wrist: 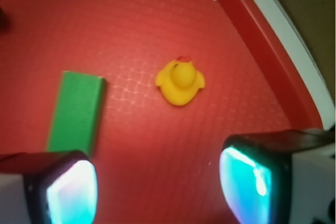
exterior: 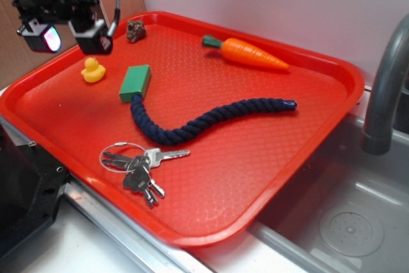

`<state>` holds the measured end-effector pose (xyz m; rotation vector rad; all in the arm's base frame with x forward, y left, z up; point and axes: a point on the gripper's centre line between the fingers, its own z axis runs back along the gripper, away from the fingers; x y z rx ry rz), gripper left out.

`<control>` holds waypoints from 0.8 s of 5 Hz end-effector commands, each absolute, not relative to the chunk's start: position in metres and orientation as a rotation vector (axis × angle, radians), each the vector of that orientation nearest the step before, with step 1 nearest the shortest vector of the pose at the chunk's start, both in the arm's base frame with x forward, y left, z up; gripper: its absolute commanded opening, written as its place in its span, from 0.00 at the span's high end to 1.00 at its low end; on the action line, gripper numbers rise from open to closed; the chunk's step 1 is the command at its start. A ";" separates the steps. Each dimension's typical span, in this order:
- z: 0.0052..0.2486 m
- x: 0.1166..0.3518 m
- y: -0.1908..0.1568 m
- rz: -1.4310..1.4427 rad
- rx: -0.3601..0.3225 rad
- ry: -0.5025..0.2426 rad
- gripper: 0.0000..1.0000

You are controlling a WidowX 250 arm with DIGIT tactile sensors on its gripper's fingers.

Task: Grab the yellow duck.

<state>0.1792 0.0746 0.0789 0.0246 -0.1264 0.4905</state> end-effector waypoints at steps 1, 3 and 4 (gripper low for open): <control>0.046 0.186 0.108 0.495 0.135 -0.127 0.00; 0.020 0.207 0.110 0.423 0.110 -0.072 0.00; 0.011 0.209 0.112 0.422 0.130 -0.046 0.00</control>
